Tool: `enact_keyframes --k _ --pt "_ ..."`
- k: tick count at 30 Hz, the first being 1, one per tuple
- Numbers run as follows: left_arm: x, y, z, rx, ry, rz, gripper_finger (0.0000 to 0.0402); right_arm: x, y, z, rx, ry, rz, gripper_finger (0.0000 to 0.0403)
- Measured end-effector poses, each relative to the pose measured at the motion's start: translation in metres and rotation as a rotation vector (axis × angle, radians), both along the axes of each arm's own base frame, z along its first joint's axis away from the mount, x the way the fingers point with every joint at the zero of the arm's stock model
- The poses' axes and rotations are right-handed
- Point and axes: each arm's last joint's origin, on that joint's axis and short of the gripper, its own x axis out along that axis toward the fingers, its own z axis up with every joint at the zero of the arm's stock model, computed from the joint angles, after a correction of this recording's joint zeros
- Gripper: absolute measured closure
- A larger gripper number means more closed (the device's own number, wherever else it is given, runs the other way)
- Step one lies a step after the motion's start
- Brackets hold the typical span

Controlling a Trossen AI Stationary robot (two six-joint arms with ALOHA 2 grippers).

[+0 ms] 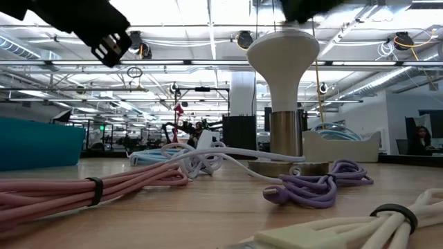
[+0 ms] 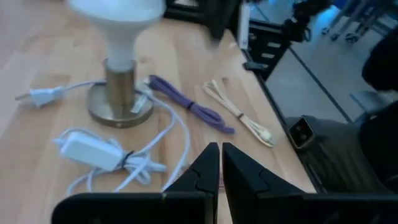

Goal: Pick & Place USB Port
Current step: Put the white charger cable into the blue bin

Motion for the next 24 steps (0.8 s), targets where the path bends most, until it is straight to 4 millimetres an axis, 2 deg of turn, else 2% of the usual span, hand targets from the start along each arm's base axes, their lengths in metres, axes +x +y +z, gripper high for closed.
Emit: enact_keyframes --k 2,5,8,9,12,14,18,21,24 --pt "-0.002 -0.003 -0.001 0.012 0.001 -0.021 0.0380 0.006 0.003 -0.023 -0.030 0.081 0.000 0.0400" --pt "-0.004 -0.006 -0.001 0.028 0.007 -0.040 0.0380 0.011 0.016 -0.031 0.114 0.129 0.038 0.0382" --pt "-0.004 -0.007 -0.001 0.030 0.002 -0.046 0.0380 0.001 0.025 -0.043 0.096 0.220 0.056 0.0352" --pt "-0.004 -0.007 -0.001 0.031 0.006 -0.046 0.0380 -0.001 0.031 -0.038 0.105 0.187 0.071 0.0341" --pt "-0.004 -0.007 -0.001 0.032 0.005 -0.046 0.0380 -0.010 0.049 0.000 0.146 0.024 0.102 0.0311" --pt "-0.005 -0.007 -0.002 0.040 0.018 -0.042 0.0380 -0.019 0.057 0.008 0.145 -0.004 0.103 0.0294" --pt "-0.005 -0.007 -0.002 0.035 0.015 -0.039 0.0380 -0.035 0.072 0.001 0.102 -0.005 0.118 0.0272" --pt "-0.005 -0.007 -0.002 0.024 0.020 -0.036 0.0380 -0.042 0.082 0.014 0.152 -0.060 0.106 0.0268" --pt "-0.006 -0.008 -0.002 0.024 0.022 -0.039 0.0380 -0.045 0.089 -0.004 0.126 0.005 0.093 0.0268"
